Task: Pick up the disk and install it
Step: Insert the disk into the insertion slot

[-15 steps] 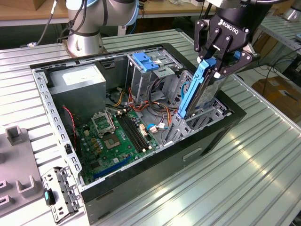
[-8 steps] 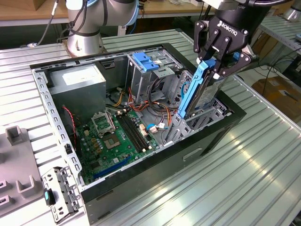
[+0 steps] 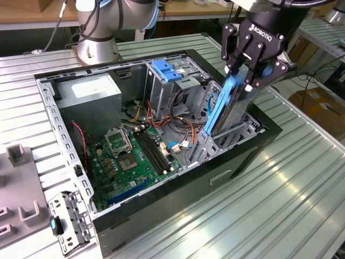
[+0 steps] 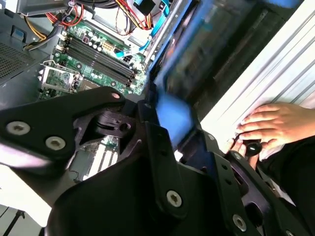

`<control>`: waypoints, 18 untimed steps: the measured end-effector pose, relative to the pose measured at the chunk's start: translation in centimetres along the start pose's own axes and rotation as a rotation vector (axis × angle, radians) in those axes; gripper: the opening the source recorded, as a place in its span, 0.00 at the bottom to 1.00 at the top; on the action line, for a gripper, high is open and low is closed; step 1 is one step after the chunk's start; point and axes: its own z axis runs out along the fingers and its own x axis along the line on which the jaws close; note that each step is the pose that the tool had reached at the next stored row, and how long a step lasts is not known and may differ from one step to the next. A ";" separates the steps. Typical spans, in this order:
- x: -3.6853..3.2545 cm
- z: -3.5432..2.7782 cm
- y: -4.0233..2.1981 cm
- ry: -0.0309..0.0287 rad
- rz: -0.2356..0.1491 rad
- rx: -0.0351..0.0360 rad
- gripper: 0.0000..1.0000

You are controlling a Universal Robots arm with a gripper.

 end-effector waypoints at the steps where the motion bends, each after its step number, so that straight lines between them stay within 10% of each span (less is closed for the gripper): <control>1: 0.01 0.19 0.00 0.0001 0.000 0.0001 0.44; 10: 0.42 2.12 -0.03 0.0002 -0.001 0.0001 0.51; 18: 0.47 4.08 -0.07 0.0002 -0.001 0.0001 0.11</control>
